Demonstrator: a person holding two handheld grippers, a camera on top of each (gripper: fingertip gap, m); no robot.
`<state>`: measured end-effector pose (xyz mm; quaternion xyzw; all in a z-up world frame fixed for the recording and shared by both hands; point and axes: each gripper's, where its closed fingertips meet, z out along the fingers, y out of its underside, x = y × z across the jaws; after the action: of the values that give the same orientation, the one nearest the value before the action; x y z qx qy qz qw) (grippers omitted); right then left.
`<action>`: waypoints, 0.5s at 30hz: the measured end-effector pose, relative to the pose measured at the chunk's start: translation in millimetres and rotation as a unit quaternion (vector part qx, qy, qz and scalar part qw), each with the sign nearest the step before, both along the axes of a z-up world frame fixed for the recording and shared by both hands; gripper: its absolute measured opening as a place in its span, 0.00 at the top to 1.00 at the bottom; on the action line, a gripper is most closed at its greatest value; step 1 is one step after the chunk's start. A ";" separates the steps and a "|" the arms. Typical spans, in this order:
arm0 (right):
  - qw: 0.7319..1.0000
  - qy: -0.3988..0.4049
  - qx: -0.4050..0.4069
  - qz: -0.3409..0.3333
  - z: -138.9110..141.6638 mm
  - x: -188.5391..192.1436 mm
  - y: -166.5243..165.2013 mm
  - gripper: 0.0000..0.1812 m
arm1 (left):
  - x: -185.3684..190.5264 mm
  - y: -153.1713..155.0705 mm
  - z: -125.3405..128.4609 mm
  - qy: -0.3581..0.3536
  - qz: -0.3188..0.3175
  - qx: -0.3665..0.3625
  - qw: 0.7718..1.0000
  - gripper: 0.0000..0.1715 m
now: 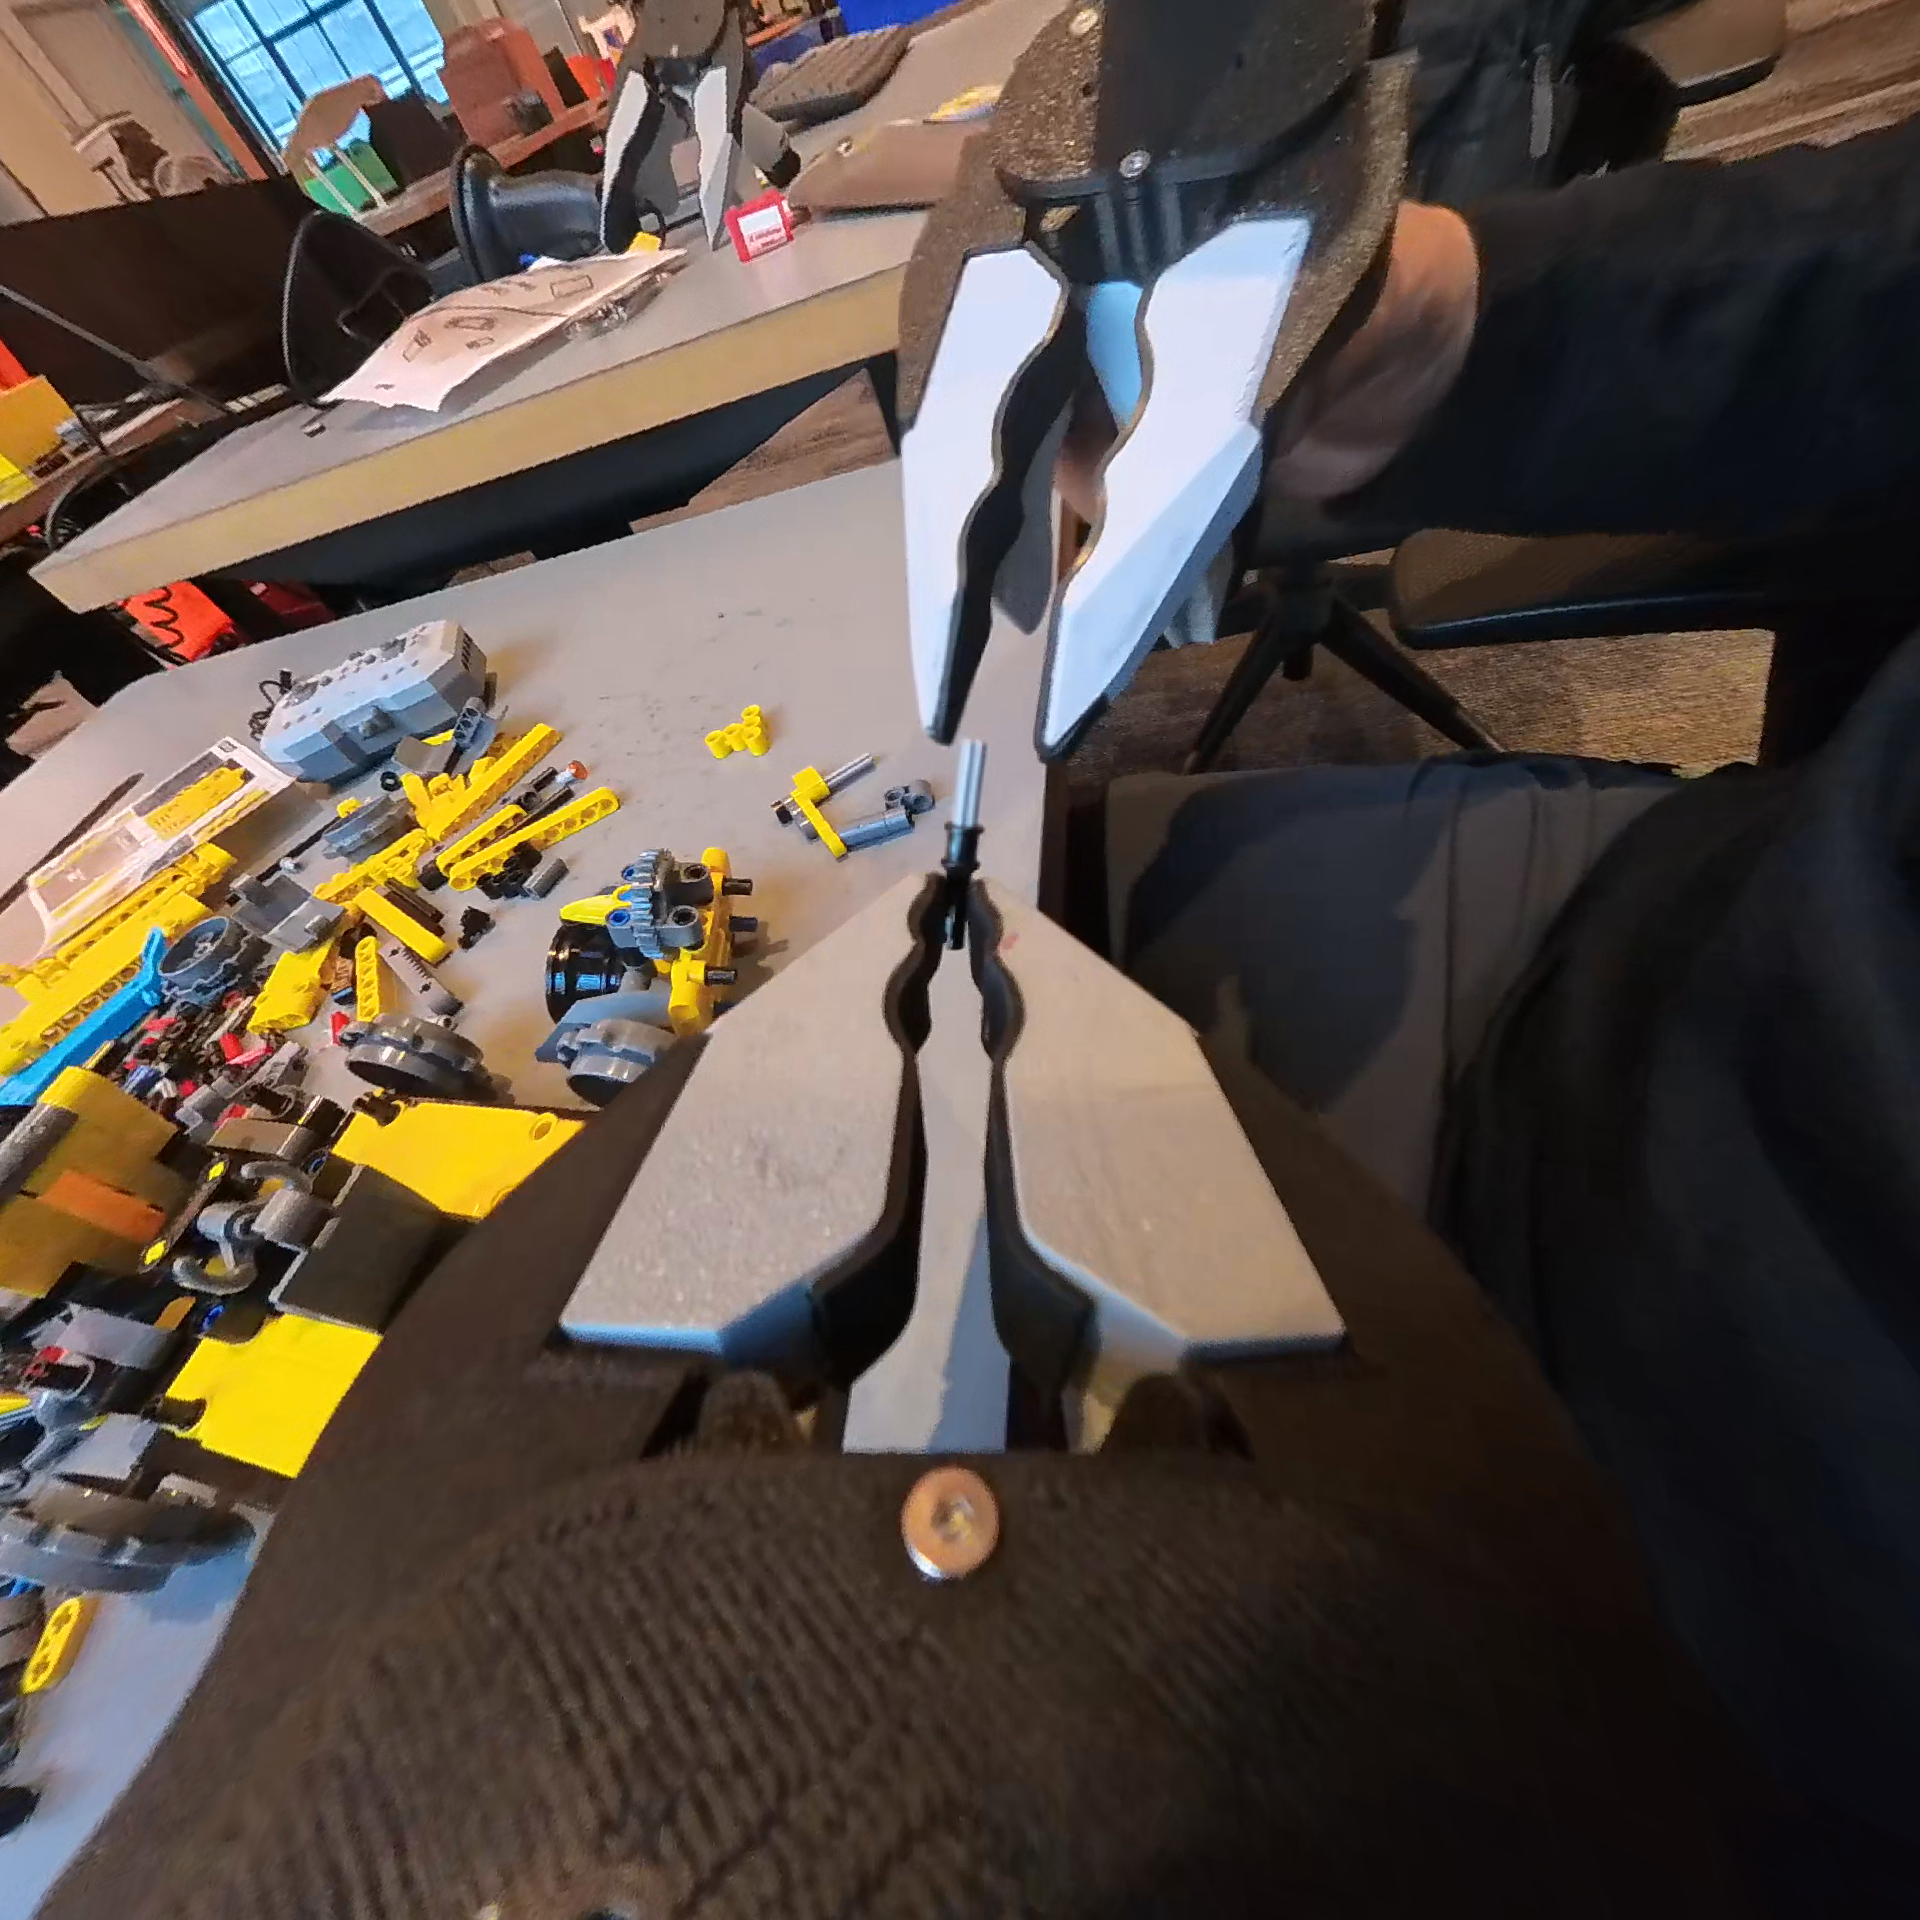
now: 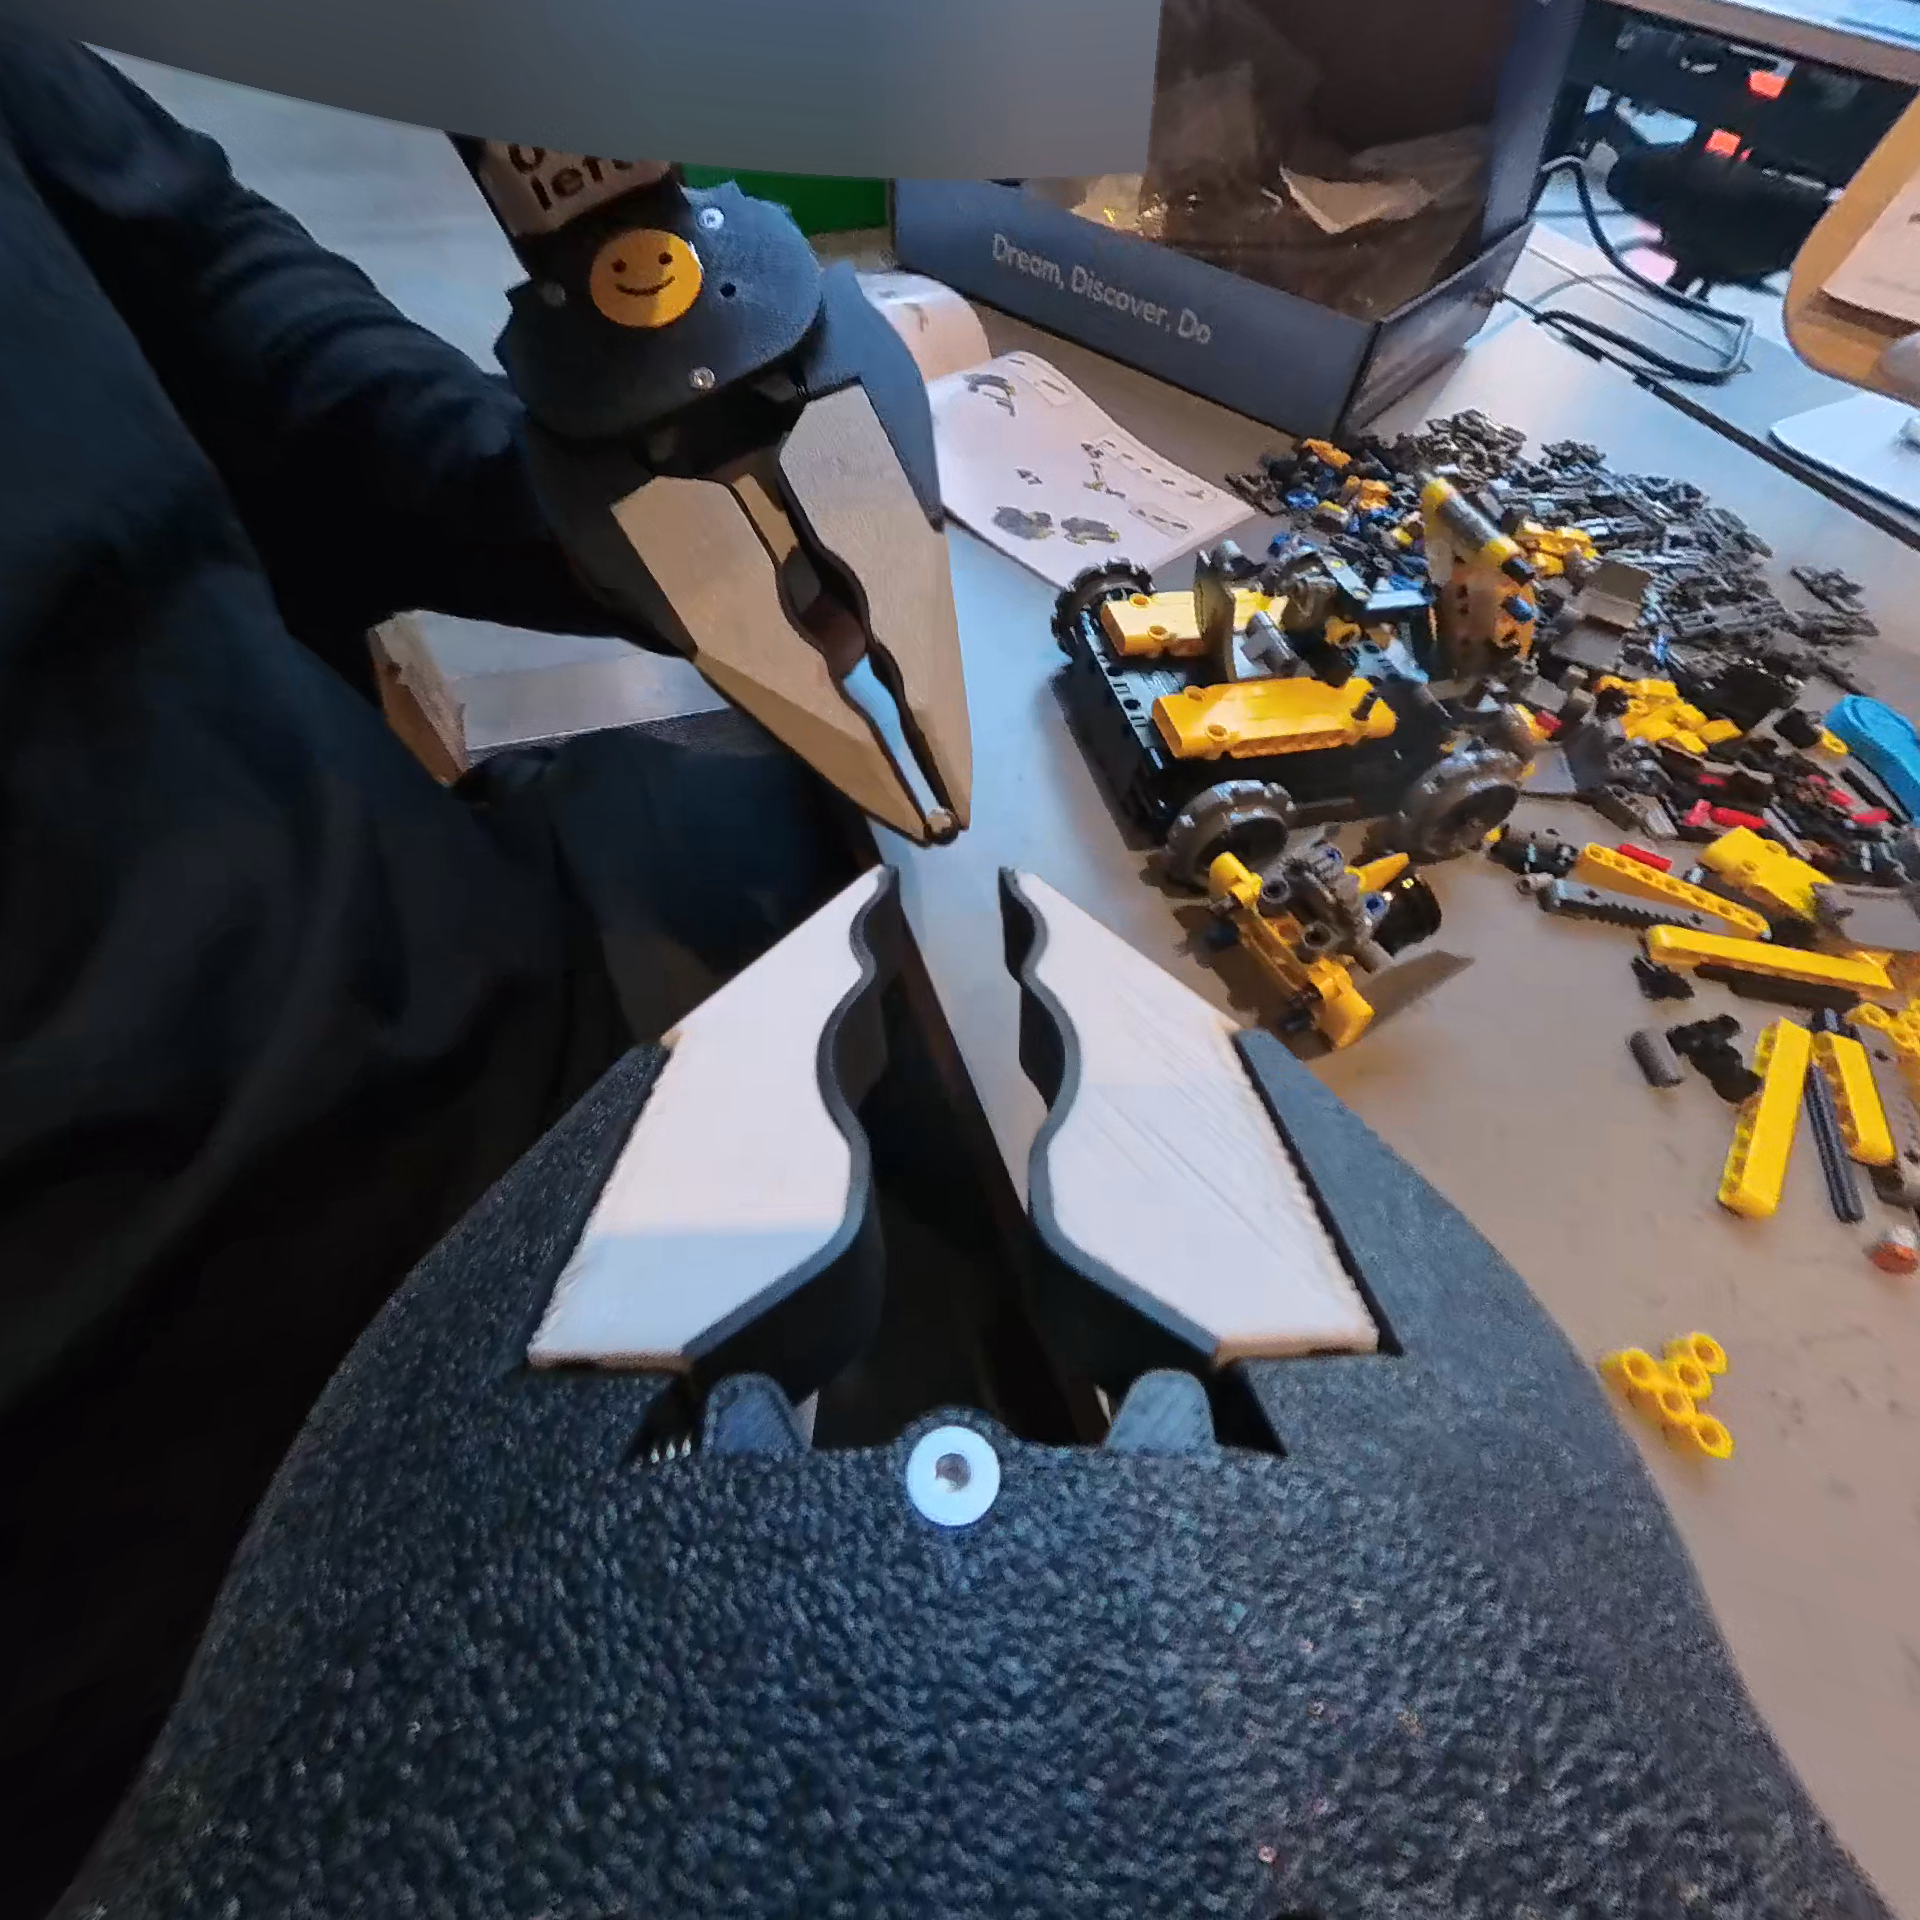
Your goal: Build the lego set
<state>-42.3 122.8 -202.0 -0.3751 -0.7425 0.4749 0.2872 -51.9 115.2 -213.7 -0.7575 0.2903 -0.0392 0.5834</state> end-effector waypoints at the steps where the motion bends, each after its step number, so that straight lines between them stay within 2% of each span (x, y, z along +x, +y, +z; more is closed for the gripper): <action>1: 1.000 0.001 -0.001 0.005 0.9 -1.7 -2.6 0.90 | 0.3 -0.6 0.7 0.002 -0.001 0.005 1.000 0.98; 5: 1.000 -0.012 0.020 0.016 -3.4 -5.7 -9.7 0.89 | 2.1 -3.7 1.2 0.006 -0.005 0.010 1.000 0.98; 7: 0.996 -0.033 0.073 -0.025 -16.7 -5.8 11.5 0.91 | 1.4 -5.6 0.5 0.009 -0.004 0.010 1.000 0.98; 9: 0.988 -0.055 0.105 -0.097 -31.2 -4.5 49.5 0.94 | -0.5 -7.5 -1.5 0.013 -0.001 0.005 1.000 0.98; 11: 0.981 -0.098 0.086 -0.141 -45.2 0.2 73.3 0.90 | -1.2 -8.8 -0.7 0.011 -0.002 0.007 1.000 0.98; 15: 0.975 -0.125 0.070 -0.172 -57.0 -1.4 87.2 0.86 | -3.5 -7.8 -0.2 -0.001 0.001 0.001 1.000 0.98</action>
<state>-43.7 210.0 -259.0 -0.5325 -0.7282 0.3143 0.2957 -55.4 107.4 -213.9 -0.7575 0.2886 -0.0393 0.5843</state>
